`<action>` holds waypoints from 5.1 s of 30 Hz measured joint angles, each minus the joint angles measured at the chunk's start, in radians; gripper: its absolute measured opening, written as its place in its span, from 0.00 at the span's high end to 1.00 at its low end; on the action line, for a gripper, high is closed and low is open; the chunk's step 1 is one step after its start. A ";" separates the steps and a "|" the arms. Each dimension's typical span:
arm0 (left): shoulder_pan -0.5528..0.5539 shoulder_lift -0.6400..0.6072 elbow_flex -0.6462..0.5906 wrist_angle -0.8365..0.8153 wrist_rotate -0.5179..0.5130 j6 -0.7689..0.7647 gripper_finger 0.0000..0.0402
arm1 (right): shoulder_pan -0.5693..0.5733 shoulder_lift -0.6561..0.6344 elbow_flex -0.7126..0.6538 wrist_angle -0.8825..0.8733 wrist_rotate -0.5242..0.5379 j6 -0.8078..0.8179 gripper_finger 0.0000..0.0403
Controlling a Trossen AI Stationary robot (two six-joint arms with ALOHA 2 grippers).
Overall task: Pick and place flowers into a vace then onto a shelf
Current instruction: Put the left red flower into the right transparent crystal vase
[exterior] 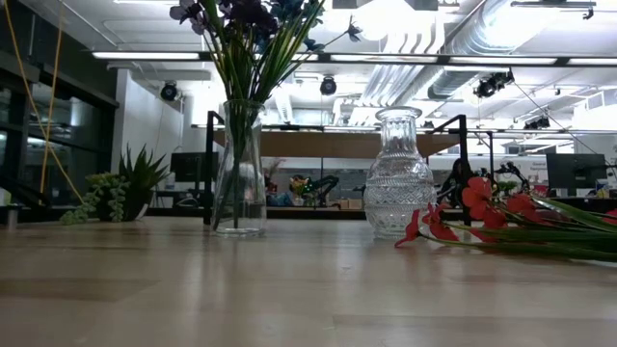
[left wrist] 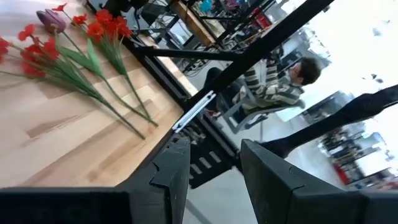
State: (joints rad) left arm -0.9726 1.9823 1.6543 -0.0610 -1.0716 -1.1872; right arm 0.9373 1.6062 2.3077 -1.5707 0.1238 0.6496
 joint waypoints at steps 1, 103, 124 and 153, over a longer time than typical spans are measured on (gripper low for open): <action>0.000 0.000 0.000 -0.013 -0.003 0.000 0.56 | 0.011 0.009 0.000 0.000 0.025 0.016 0.99; -0.232 -0.001 0.000 -0.463 0.038 -0.267 0.56 | -0.169 0.650 -0.277 0.439 0.227 0.284 1.00; -0.232 -0.001 0.000 -0.513 -0.043 -0.399 0.56 | -0.136 -0.235 -1.361 0.902 0.261 0.604 1.00; -0.172 -0.001 0.000 -0.524 0.043 -0.446 0.56 | -0.136 -0.266 -1.577 1.202 0.070 0.608 0.71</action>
State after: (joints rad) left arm -1.1446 1.9812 1.6543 -0.5854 -1.0282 -1.6329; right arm 0.8013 1.3403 0.7303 -0.3691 0.1940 1.2573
